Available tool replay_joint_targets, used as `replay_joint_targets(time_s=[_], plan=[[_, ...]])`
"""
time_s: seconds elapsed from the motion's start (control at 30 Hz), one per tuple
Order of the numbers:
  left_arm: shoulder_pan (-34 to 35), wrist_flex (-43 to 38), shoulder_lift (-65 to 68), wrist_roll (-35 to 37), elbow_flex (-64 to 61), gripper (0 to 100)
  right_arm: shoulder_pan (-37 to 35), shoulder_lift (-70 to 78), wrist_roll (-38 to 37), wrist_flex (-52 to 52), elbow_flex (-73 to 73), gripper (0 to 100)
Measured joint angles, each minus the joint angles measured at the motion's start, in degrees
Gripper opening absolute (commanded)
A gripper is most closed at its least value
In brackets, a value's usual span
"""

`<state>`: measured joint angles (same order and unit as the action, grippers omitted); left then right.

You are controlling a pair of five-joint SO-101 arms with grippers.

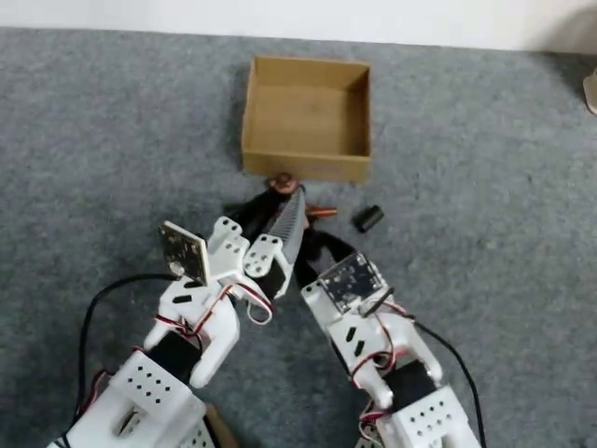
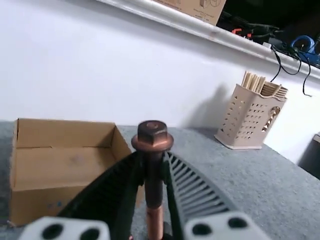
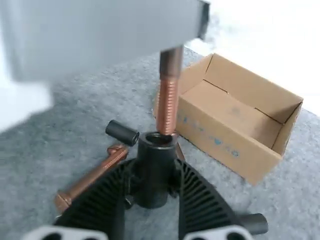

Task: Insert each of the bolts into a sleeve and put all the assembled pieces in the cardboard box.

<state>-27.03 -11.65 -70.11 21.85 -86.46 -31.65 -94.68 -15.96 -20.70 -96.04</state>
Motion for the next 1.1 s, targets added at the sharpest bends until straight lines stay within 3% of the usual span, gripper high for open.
replay_joint_targets(time_s=[0.17,1.1], plan=[[-0.4,0.0,0.1,0.0,-0.1,0,-0.1,-8.4,0.4,-7.6,0.0,0.5],[-0.3,0.0,-0.1,-0.1,-0.1,0,-0.1,-8.4,0.4,-7.8,0.0,0.5]])
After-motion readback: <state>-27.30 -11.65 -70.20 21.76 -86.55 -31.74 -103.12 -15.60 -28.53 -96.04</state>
